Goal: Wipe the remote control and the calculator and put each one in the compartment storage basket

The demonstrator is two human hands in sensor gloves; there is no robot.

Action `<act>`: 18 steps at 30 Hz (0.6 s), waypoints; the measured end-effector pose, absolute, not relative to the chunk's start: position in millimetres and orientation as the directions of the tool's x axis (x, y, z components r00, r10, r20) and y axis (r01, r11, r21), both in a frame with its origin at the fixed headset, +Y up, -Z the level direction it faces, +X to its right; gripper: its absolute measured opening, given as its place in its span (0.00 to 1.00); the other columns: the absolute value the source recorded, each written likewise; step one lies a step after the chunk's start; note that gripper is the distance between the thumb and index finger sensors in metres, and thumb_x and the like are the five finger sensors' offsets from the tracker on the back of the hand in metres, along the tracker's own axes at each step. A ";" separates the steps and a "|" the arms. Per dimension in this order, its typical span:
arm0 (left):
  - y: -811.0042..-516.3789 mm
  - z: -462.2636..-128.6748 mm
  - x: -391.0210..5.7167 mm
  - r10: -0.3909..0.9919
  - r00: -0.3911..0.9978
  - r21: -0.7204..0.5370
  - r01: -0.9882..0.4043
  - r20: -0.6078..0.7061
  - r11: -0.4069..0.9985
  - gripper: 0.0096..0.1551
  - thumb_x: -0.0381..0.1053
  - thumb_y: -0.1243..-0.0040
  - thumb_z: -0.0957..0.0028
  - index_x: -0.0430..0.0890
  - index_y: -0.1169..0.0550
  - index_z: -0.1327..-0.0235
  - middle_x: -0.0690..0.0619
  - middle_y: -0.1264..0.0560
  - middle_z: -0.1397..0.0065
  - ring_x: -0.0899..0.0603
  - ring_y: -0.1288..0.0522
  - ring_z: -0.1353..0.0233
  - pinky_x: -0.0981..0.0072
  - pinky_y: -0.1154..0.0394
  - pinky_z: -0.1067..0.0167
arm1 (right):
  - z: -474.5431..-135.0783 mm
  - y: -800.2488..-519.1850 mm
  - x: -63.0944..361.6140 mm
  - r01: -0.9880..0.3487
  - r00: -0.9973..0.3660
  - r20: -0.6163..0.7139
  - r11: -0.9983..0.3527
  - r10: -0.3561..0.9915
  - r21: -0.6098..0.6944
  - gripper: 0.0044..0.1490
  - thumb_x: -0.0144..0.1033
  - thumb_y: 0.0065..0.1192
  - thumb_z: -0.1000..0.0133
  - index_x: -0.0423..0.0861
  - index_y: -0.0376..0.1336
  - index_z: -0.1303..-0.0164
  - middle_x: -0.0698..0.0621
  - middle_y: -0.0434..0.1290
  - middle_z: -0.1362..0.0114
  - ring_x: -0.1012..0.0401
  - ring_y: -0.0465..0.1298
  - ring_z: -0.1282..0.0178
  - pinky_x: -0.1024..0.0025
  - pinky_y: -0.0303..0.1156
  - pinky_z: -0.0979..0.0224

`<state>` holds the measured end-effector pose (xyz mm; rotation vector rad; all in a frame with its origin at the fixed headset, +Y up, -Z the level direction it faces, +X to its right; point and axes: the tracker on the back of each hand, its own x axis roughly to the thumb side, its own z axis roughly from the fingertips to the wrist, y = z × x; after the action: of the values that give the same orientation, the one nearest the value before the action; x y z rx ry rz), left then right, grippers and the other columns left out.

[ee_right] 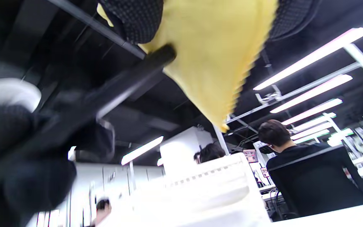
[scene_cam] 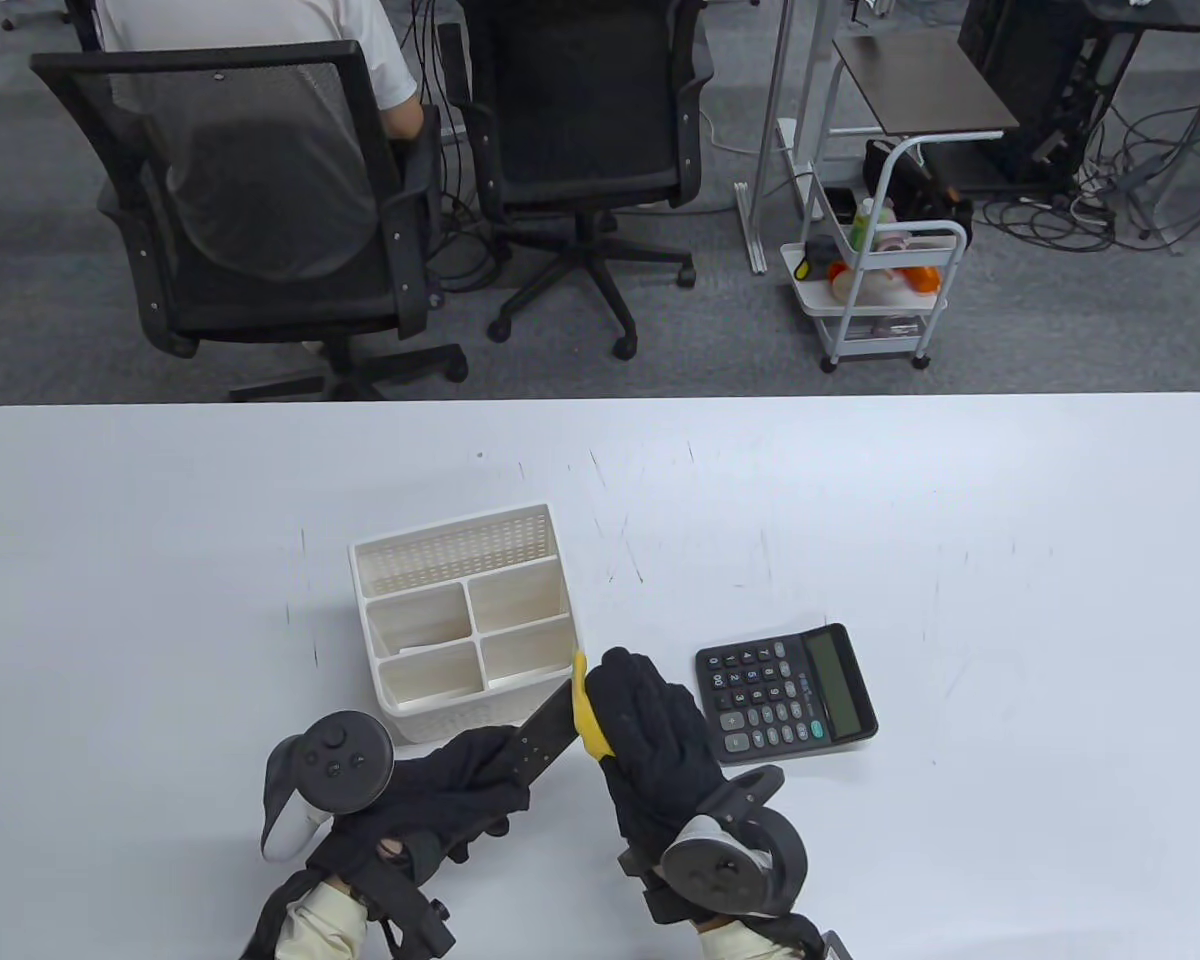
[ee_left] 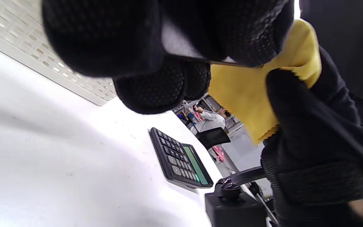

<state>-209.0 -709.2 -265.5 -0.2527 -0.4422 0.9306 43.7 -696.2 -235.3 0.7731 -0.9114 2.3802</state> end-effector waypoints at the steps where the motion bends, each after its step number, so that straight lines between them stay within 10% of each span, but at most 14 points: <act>1: -709.1 -265.6 -209.0 0.817 0.514 -0.395 -0.715 0.262 0.577 0.31 0.56 0.33 0.48 0.51 0.26 0.30 0.53 0.13 0.44 0.48 0.10 0.54 0.68 0.14 0.70 | -233.6 -697.3 38.3 -0.554 -0.737 0.658 -0.695 0.153 -0.459 0.35 0.29 0.58 0.39 0.41 0.55 0.19 0.39 0.60 0.16 0.40 0.58 0.19 0.34 0.59 0.30; 18: -709.6 -264.3 -204.8 0.858 0.445 -0.466 -0.721 0.256 0.513 0.39 0.46 0.33 0.48 0.47 0.36 0.22 0.49 0.19 0.35 0.46 0.13 0.47 0.65 0.14 0.63 | -218.8 -706.8 4.8 -0.288 -0.652 0.701 -0.762 -0.288 -0.580 0.37 0.28 0.56 0.38 0.46 0.50 0.18 0.43 0.52 0.13 0.42 0.47 0.16 0.31 0.51 0.28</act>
<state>-204.8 -709.6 -264.3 -0.3089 -0.4972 0.9970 4.8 -706.8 -218.8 1.3099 -1.0834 2.6419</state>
